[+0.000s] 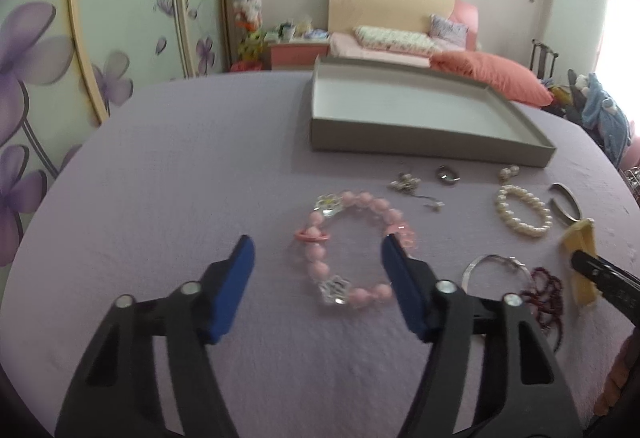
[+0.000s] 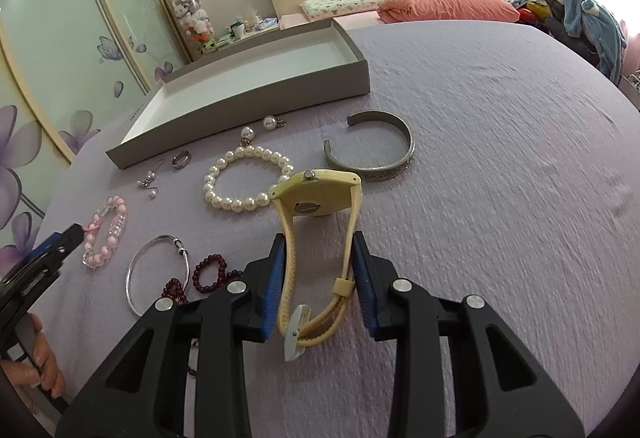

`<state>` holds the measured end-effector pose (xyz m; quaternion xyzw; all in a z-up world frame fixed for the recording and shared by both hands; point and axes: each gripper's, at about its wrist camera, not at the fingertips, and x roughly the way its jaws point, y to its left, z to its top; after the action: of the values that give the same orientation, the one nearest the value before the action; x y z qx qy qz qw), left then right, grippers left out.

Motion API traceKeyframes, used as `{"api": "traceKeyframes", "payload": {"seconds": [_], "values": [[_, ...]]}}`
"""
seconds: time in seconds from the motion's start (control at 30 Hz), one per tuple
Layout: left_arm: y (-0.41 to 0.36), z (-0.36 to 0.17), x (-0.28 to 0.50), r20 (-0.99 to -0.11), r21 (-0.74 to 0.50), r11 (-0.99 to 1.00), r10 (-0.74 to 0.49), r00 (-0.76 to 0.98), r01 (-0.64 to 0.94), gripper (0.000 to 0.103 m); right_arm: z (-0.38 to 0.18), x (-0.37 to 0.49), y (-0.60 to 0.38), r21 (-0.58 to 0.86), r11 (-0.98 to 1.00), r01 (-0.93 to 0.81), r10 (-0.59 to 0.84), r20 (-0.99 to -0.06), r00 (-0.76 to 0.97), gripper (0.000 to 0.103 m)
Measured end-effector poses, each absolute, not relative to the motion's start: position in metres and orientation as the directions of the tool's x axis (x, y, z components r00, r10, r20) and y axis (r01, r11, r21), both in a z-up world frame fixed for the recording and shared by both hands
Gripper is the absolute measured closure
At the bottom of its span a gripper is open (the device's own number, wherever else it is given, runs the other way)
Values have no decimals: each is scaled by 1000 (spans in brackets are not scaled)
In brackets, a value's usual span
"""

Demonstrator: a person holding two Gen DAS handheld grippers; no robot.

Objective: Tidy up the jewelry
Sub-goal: 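Grasp the yellow watch with the right tool while the left tool grasps the pink bracelet, then carry the pink bracelet and yellow watch into the tray and release both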

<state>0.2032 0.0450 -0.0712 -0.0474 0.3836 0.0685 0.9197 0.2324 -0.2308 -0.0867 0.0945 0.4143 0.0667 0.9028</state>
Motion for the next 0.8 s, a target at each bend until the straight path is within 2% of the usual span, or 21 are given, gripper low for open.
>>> {"api": "traceKeyframes", "payload": {"seconds": [0.13, 0.43, 0.6, 0.8], "values": [[51, -82, 216, -754, -64, 985, 56, 655, -158, 63, -87, 236, -231, 240, 969, -52, 216, -733, 645, 69], [45, -90, 227, -781, -25, 987, 79, 619, -158, 80, -86, 236, -231, 254, 965, -66, 235, -723, 650, 69], [41, -90, 221, -782, -5, 988, 91, 616, -152, 89, -85, 235, -232, 260, 963, -71, 241, -716, 655, 69], [37, -87, 216, -772, -6, 991, 82, 630, -136, 90, -81, 233, -232, 261, 962, -81, 247, -703, 667, 69]]}}
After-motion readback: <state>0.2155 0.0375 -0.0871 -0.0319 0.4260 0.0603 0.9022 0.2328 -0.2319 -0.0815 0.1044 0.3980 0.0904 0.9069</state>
